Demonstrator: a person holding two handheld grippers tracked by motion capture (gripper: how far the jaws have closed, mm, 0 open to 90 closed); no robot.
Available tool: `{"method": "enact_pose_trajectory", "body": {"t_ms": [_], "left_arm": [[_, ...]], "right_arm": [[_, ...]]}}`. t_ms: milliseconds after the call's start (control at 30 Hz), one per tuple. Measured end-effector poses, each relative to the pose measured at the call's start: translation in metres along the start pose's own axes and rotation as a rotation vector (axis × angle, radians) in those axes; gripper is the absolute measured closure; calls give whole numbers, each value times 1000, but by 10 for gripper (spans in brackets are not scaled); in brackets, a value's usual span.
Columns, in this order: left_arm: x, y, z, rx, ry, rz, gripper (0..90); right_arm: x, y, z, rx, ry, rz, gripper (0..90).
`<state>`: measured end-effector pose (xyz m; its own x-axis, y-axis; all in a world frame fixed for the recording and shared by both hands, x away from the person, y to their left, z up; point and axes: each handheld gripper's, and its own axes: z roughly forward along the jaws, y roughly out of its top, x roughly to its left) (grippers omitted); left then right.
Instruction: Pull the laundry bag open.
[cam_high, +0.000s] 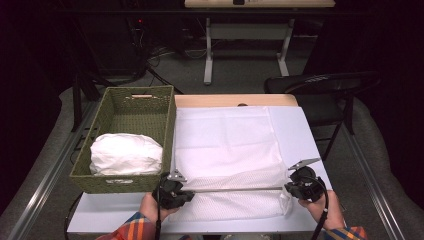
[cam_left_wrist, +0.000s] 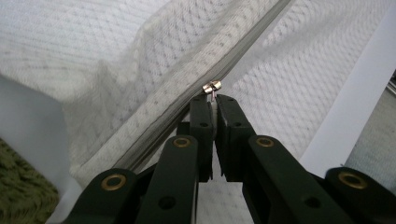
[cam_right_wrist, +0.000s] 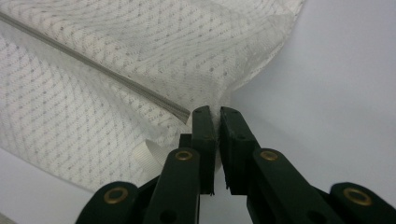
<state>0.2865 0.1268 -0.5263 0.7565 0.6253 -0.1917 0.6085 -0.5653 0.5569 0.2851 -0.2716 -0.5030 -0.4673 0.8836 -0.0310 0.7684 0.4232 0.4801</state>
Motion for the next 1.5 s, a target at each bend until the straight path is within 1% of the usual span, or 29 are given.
{"method": "enact_pose_trajectory", "body": {"t_ms": [133, 167, 233, 267, 367, 500, 533, 600, 633, 667, 733, 867, 967, 1000, 1133, 1167, 1200, 1267, 1300, 1333, 1400, 1433, 1467, 1500], "left_arm": [[2, -3, -4, -2, 14, -1, 857], [4, -4, -5, -1, 20, -13, 857], [5, -4, -6, 0, 22, -14, 857], [5, -5, -7, -5, 23, -22, 857], [8, -7, -11, 0, 33, -22, 857], [12, -12, -15, 6, 49, -42, 857], [14, -14, -17, 3, 59, -47, 857], [16, -16, -20, -2, 53, -59, 857], [17, -17, -21, -2, 58, -59, 857], [17, -18, -22, 2, 54, -63, 856], [18, -19, -23, 3, 63, -65, 857], [19, -22, -26, -4, 89, -83, 856], [20, -26, -28, 4, 95, -83, 857], [20, -27, -29, 3, 107, -85, 856], [22, -31, -32, 5, 120, -99, 857], [23, -31, -33, 8, 122, -95, 857], [22, -32, -33, 2, 127, -100, 857], [21, -32, -34, -2, 142, -100, 857], [21, -33, -34, 4, 145, -91, 857], [20, -34, -34, 5, 151, -88, 857], [22, -35, -36, 6, 150, -87, 857], [22, -35, -36, 8, 157, -82, 857], [23, -35, -36, 9, 167, -80, 857], [23, -35, -37, 9, 178, -81, 858]], "right_arm": [[0, 0, 0, 2, -2, -3, 851], [0, 1, 0, 3, -3, -5, 852], [0, 0, 0, 2, -3, -4, 852], [0, 0, 0, 3, -4, -7, 853], [1, 0, 0, 4, -6, -9, 854], [0, 0, 0, 7, -7, -5, 854], [0, 0, 0, 7, -7, -3, 854], [-1, -1, 0, 3, -3, -1, 855], [-1, -1, 0, 4, -7, -1, 854], [-1, -1, 1, 8, -5, -1, 854], [-1, -1, 1, 9, -3, 1, 854], [-1, -1, 1, 13, -10, 1, 854], [-2, -1, 1, 10, -11, 2, 855], [-2, -1, 0, 12, -13, 5, 855], [-2, -1, 1, 16, -15, 6, 856], [-2, -1, 1, 16, -15, 6, 856], [-2, -1, 1, 16, -14, 4, 855], [-1, 0, 3, 17, -9, 3, 856], [-1, 0, 4, 22, -6, 6, 856], [-1, 0, 6, 34, -9, 6, 856], [1, 1, 8, 46, -33, 4, 856], [3, 3, 10, 55, -86, -14, 857], [3, 3, 10, 55, -86, -14, 857], [6, 4, 11, 58, -106, -30, 857]]}}
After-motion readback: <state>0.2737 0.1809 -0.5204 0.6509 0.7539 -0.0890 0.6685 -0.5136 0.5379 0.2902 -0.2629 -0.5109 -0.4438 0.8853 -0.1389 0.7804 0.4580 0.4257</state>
